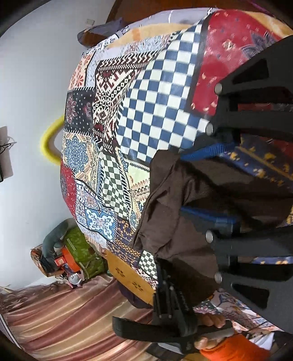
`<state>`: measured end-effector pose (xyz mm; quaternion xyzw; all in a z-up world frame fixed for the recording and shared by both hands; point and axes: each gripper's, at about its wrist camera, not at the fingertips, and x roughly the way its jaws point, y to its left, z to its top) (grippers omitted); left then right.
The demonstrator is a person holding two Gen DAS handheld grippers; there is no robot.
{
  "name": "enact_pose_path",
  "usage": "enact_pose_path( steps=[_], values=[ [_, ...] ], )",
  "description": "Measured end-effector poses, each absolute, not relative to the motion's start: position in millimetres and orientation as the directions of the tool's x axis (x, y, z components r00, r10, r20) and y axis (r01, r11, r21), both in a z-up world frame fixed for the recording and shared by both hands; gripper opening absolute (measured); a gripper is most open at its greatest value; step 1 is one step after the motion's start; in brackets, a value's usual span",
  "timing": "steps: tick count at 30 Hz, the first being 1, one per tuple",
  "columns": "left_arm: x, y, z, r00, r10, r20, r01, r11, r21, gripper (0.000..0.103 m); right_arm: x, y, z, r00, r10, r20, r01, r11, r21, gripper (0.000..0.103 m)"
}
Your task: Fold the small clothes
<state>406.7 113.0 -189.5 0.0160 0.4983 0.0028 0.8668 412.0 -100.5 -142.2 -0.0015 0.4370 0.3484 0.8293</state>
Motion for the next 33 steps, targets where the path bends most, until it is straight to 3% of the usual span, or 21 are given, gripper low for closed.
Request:
enact_pose_path(
  steps=[3, 9, 14, 15, 18, 22, 24, 29, 33],
  values=[
    [402.6, 108.8, -180.3, 0.534, 0.022, -0.845, 0.034, 0.998, 0.047, 0.008, 409.2, -97.3, -133.3, 0.401, 0.582, -0.708, -0.602, 0.750, 0.275, 0.006],
    [401.7, 109.9, -151.5, 0.618, -0.020, -0.786, 0.030, 1.000, -0.002, 0.008, 414.3, -99.6, -102.7, 0.501, 0.573, -0.649, -0.606, 0.768, 0.210, 0.006],
    [426.0, 118.6, -177.1, 0.538, 0.005, -0.843, -0.020, 1.000, -0.007, 0.008, 434.8, -91.7, -118.0, 0.500, 0.508, -0.701, -0.558, 0.808, 0.188, 0.006],
    [429.7, 119.9, -183.7, 0.520, 0.020, -0.854, -0.033, 0.999, 0.004, 0.011, 436.3, -90.5, -121.3, 0.502, 0.494, -0.710, -0.552, 0.815, 0.176, 0.008],
    [429.8, 124.1, -190.3, 0.492, 0.048, -0.869, -0.057, 0.998, 0.023, 0.039, 430.4, -91.7, -120.2, 0.514, 0.473, -0.715, -0.547, 0.823, 0.152, 0.011],
    [413.1, 134.8, -168.3, 0.555, 0.064, -0.830, -0.075, 0.997, 0.027, 0.056, 411.8, -97.5, -99.2, 0.517, 0.515, -0.684, -0.586, 0.795, 0.156, 0.028],
    [403.5, 142.5, -154.5, 0.580, 0.057, -0.813, -0.087, 0.996, 0.008, 0.059, 400.0, -98.1, -91.0, 0.510, 0.545, -0.665, -0.613, 0.773, 0.164, 0.039],
    [377.4, 148.8, -136.5, 0.621, 0.068, -0.781, -0.082, 0.996, 0.022, 0.077, 371.0, -89.5, -89.5, 0.454, 0.601, -0.657, -0.678, 0.712, 0.183, 0.041],
    [370.3, 141.3, -156.6, 0.570, 0.067, -0.819, -0.039, 0.998, 0.054, 0.079, 367.4, -67.5, -117.3, 0.387, 0.578, -0.719, -0.701, 0.691, 0.178, 0.042]
  ],
)
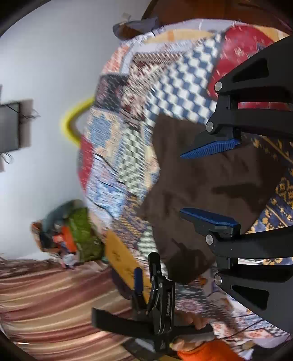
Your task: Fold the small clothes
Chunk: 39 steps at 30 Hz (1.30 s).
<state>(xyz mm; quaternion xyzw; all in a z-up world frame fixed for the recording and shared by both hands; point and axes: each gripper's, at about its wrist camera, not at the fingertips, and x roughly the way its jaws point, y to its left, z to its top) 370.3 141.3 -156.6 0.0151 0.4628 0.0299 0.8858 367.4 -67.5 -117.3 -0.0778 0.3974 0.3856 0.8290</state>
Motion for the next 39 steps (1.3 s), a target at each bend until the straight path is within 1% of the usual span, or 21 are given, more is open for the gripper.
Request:
enact_pose_path(
  steps=[3, 9, 12, 15, 16, 17, 18, 20, 22, 24, 28, 33, 37, 38, 39],
  values=[
    [372.2, 139.8, -174.2, 0.541, 0.101, -0.835, -0.034, 0.995, 0.098, 0.079, 377.3, -60.6, -135.6, 0.371, 0.546, -0.751, -0.686, 0.706, 0.175, 0.042],
    [390.5, 162.8, -184.7, 0.531, 0.153, -0.833, -0.104, 0.988, 0.116, 0.079, 402.4, -78.7, -141.4, 0.423, 0.500, -0.756, -0.604, 0.777, 0.176, 0.042],
    [398.4, 179.2, -183.8, 0.527, 0.152, -0.836, -0.162, 0.984, 0.077, 0.079, 410.1, -90.6, -137.5, 0.442, 0.491, -0.751, -0.564, 0.803, 0.193, 0.042],
    [394.6, 186.6, -178.2, 0.533, 0.104, -0.840, -0.182, 0.983, 0.007, 0.079, 408.9, -101.1, -131.2, 0.445, 0.498, -0.744, -0.548, 0.809, 0.214, 0.043],
    [390.9, 185.7, -175.6, 0.537, 0.092, -0.839, -0.177, 0.984, -0.005, 0.079, 406.8, -103.7, -128.9, 0.445, 0.498, -0.744, -0.548, 0.809, 0.213, 0.045],
    [387.1, 183.1, -173.4, 0.539, 0.084, -0.838, -0.168, 0.986, -0.009, 0.079, 404.9, -105.4, -126.8, 0.446, 0.498, -0.744, -0.548, 0.809, 0.212, 0.051],
    [383.1, 179.5, -171.6, 0.539, 0.079, -0.839, -0.157, 0.988, -0.007, 0.079, 402.1, -107.3, -124.8, 0.448, 0.499, -0.742, -0.549, 0.808, 0.211, 0.056],
    [374.2, 170.8, -169.7, 0.533, 0.061, -0.844, -0.126, 0.992, -0.007, 0.079, 393.3, -110.5, -121.9, 0.446, 0.502, -0.741, -0.558, 0.803, 0.209, 0.057],
    [365.1, 161.7, -172.6, 0.516, 0.037, -0.856, -0.099, 0.995, -0.017, 0.082, 387.3, -112.4, -122.8, 0.433, 0.506, -0.746, -0.564, 0.798, 0.214, 0.061],
    [361.0, 156.1, -179.1, 0.494, 0.021, -0.869, -0.088, 0.996, -0.026, 0.083, 380.8, -113.1, -126.3, 0.419, 0.508, -0.752, -0.568, 0.793, 0.219, 0.065],
    [365.1, 152.9, -202.7, 0.437, 0.001, -0.899, -0.096, 0.994, -0.046, 0.083, 378.9, -112.5, -142.3, 0.381, 0.500, -0.778, -0.562, 0.793, 0.234, 0.065],
    [385.8, 166.9, -219.5, 0.421, -0.120, -0.899, -0.145, 0.970, -0.197, 0.083, 388.6, -111.0, -161.5, 0.337, 0.498, -0.799, -0.541, 0.797, 0.269, 0.065],
    [404.0, 168.0, -224.3, 0.425, -0.182, -0.887, -0.137, 0.956, -0.261, 0.083, 398.6, -105.4, -169.0, 0.301, 0.531, -0.792, -0.536, 0.781, 0.320, 0.064],
    [407.8, 166.6, -224.8, 0.429, -0.191, -0.883, -0.127, 0.955, -0.268, 0.083, 400.1, -103.8, -169.9, 0.295, 0.541, -0.788, -0.538, 0.776, 0.331, 0.060],
    [410.5, 165.4, -224.7, 0.432, -0.201, -0.879, -0.115, 0.955, -0.275, 0.079, 401.5, -101.4, -170.2, 0.294, 0.548, -0.783, -0.539, 0.772, 0.337, 0.056]
  ],
)
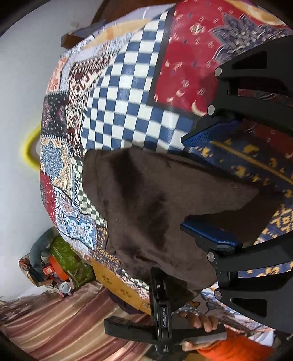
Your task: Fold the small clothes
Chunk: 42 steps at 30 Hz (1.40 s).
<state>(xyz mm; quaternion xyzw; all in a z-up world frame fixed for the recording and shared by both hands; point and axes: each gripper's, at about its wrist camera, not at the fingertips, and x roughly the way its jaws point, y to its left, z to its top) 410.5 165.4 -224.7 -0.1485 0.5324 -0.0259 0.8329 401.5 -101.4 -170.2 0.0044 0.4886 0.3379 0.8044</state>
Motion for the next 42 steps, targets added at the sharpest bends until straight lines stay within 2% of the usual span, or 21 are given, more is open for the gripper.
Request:
enact_pose_path(
  steps=[1, 2, 5, 7, 8, 10, 13, 23, 27, 33, 42],
  values=[
    [413.5, 164.2, -224.6, 0.434, -0.214, -0.875, -0.103, 0.953, -0.284, 0.075, 402.5, -98.6, -170.2, 0.295, 0.554, -0.779, -0.543, 0.767, 0.340, 0.052],
    [415.7, 163.6, -224.6, 0.437, -0.226, -0.871, -0.094, 0.951, -0.293, 0.073, 403.0, -96.2, -170.3, 0.293, 0.560, -0.775, -0.547, 0.763, 0.344, 0.044],
    [418.1, 164.7, -223.4, 0.452, -0.249, -0.856, -0.086, 0.943, -0.320, 0.053, 404.2, -90.9, -170.3, 0.291, 0.573, -0.766, -0.552, 0.755, 0.355, 0.024],
    [416.3, 166.1, -220.7, 0.459, -0.257, -0.850, -0.091, 0.938, -0.333, 0.023, 403.2, -88.8, -168.6, 0.298, 0.571, -0.765, -0.557, 0.755, 0.347, 0.015],
    [414.7, 166.6, -218.8, 0.459, -0.255, -0.851, -0.097, 0.938, -0.334, 0.022, 401.5, -88.8, -166.5, 0.301, 0.573, -0.762, -0.560, 0.753, 0.346, 0.010],
    [407.9, 161.9, -210.1, 0.475, -0.238, -0.847, -0.086, 0.946, -0.314, 0.015, 399.6, -90.4, -162.3, 0.308, 0.575, -0.758, -0.561, 0.753, 0.343, 0.008],
    [393.8, 149.8, -192.6, 0.500, -0.179, -0.847, -0.062, 0.969, -0.241, 0.013, 392.6, -94.2, -150.0, 0.312, 0.585, -0.748, -0.573, 0.744, 0.343, 0.006],
    [326.7, 131.6, -121.0, 0.582, -0.107, -0.806, -0.026, 0.988, -0.149, 0.011, 339.1, -92.0, -93.6, 0.339, 0.608, -0.718, -0.623, 0.717, 0.313, 0.005],
    [302.4, 130.7, -108.9, 0.580, -0.081, -0.810, -0.033, 0.992, -0.123, 0.012, 314.5, -89.0, -77.0, 0.344, 0.613, -0.711, -0.634, 0.710, 0.306, 0.005],
    [277.0, 130.2, -121.5, 0.550, -0.062, -0.833, -0.047, 0.993, -0.105, 0.012, 291.2, -84.5, -80.5, 0.333, 0.599, -0.728, -0.631, 0.715, 0.300, 0.005],
    [281.9, 129.6, -180.6, 0.453, -0.067, -0.889, -0.063, 0.992, -0.107, 0.013, 299.2, -84.0, -133.5, 0.278, 0.524, -0.805, -0.587, 0.756, 0.289, 0.005]
  ],
)
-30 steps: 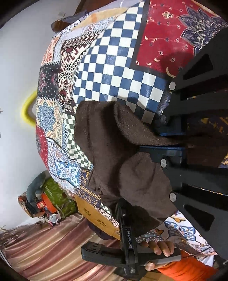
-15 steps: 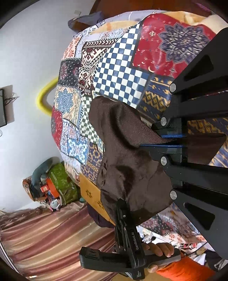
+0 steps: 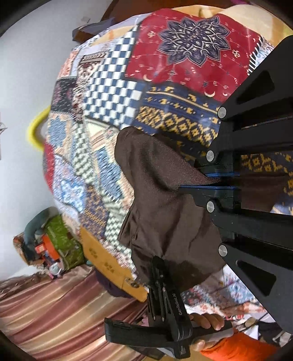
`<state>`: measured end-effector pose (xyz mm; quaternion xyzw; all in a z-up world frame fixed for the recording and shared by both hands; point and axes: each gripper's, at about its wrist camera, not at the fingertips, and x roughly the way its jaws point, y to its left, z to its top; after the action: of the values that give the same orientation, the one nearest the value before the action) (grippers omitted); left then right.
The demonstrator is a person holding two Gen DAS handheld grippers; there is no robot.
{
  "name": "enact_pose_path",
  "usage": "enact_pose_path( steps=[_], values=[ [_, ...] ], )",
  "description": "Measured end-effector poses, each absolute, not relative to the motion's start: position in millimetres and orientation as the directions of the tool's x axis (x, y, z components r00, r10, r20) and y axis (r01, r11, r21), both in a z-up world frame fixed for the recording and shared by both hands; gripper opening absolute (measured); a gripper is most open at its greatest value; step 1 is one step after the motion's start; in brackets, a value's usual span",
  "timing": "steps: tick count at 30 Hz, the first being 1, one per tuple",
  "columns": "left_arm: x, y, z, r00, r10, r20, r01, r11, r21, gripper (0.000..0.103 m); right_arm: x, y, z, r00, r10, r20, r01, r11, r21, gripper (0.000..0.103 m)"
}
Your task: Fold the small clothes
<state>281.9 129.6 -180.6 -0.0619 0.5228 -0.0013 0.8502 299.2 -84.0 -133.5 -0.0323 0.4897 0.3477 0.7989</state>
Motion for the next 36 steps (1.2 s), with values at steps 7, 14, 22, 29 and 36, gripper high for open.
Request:
enact_pose_path(
  steps=[7, 14, 22, 29, 36],
  values=[
    [295.1, 136.7, -190.8, 0.459, -0.024, -0.888, -0.077, 0.995, -0.066, 0.033, 313.1, -84.7, -147.6, 0.275, 0.492, -0.826, -0.584, 0.768, 0.262, 0.008],
    [288.7, 144.8, -168.8, 0.513, 0.075, -0.855, -0.092, 0.995, 0.033, 0.042, 305.7, -92.3, -123.6, 0.379, 0.476, -0.794, -0.596, 0.781, 0.184, 0.021],
    [265.9, 145.9, -160.4, 0.546, 0.092, -0.833, -0.062, 0.996, 0.069, 0.050, 296.3, -79.0, -99.8, 0.385, 0.554, -0.738, -0.657, 0.726, 0.203, 0.033],
    [276.4, 152.9, -189.6, 0.492, 0.127, -0.861, -0.080, 0.992, 0.100, 0.050, 312.0, -57.4, -135.1, 0.341, 0.516, -0.786, -0.652, 0.732, 0.198, 0.033],
    [286.0, 161.2, -193.0, 0.493, 0.124, -0.861, -0.109, 0.991, 0.080, 0.051, 331.9, -71.6, -138.0, 0.381, 0.482, -0.789, -0.588, 0.785, 0.195, 0.033]
  ],
)
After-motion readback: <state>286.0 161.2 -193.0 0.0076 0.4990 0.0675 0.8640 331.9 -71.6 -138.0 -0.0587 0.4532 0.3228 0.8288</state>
